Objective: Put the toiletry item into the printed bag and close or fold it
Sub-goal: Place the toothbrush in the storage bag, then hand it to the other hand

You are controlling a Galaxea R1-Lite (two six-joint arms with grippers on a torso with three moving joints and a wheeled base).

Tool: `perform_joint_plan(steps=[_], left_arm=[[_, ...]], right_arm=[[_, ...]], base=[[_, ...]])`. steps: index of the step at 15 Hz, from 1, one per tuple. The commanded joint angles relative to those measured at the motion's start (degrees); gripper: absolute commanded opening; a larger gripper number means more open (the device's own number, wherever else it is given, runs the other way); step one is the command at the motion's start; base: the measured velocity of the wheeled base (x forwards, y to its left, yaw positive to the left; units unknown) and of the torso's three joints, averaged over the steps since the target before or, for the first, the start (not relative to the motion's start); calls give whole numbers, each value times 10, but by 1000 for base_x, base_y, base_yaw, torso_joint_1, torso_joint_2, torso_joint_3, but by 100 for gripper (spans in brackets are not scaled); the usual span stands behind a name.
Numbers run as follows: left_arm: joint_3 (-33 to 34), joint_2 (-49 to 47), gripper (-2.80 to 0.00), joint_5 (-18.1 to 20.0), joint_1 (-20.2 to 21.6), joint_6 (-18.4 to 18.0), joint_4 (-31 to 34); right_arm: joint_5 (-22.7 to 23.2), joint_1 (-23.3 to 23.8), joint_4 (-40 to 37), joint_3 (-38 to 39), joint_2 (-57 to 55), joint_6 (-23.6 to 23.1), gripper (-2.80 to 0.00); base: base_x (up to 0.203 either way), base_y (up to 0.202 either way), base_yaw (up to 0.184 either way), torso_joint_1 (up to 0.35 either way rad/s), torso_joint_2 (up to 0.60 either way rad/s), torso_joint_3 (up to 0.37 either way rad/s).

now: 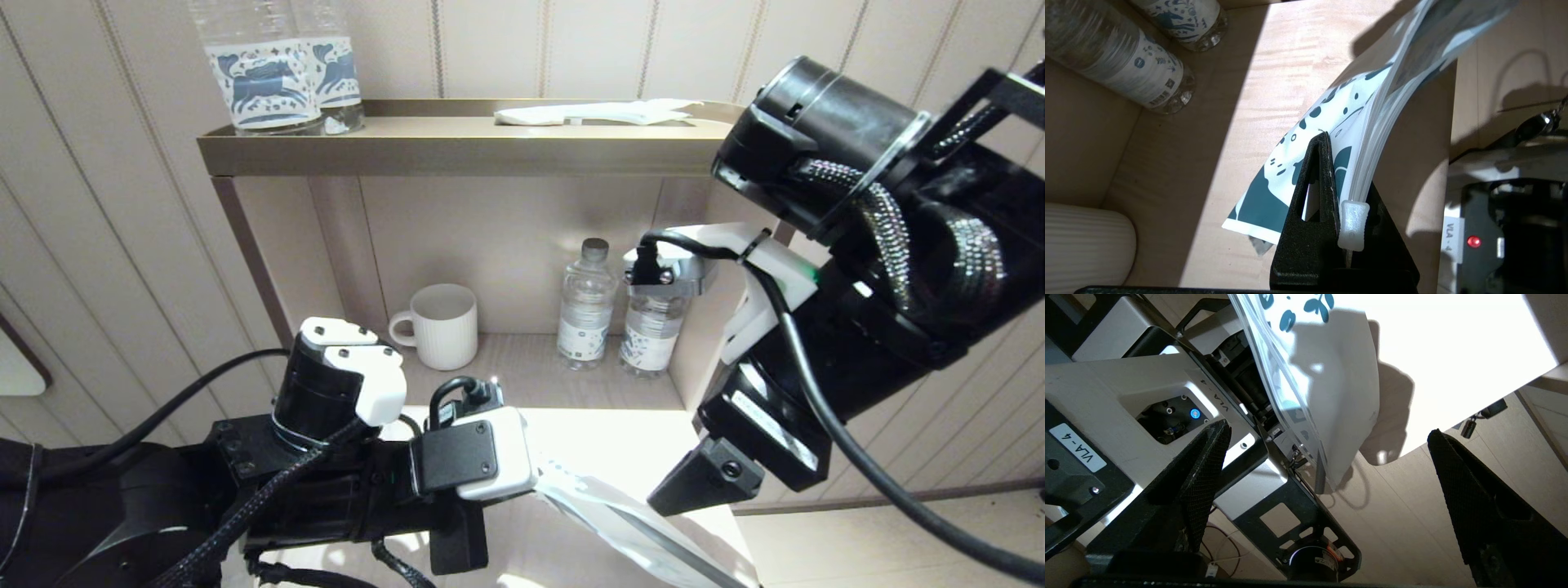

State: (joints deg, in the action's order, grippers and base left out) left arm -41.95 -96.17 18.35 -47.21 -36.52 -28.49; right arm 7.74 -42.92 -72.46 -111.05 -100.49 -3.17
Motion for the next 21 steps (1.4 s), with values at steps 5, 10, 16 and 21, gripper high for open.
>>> perform_joint_plan(steps=[5,10,16,21], left_arm=[[-74,-14,-280,-4,5,171,39],[-70,-7,-280,-37,21,205,119],[-66,-23,-280,-93,30,267,148],[-52,-17,-280,-92,30,267,142]], right_arm=[[16,30,-8,11,15,0,0],[17,40,-8,26,15,21,0],[16,47,-19,34,24,54,-280],[5,79,-14,71,18,68,-280]], base=[[0,0,0,0,0,0],[0,0,0,0,0,0],[0,0,0,0,0,0],[0,0,0,0,0,0]])
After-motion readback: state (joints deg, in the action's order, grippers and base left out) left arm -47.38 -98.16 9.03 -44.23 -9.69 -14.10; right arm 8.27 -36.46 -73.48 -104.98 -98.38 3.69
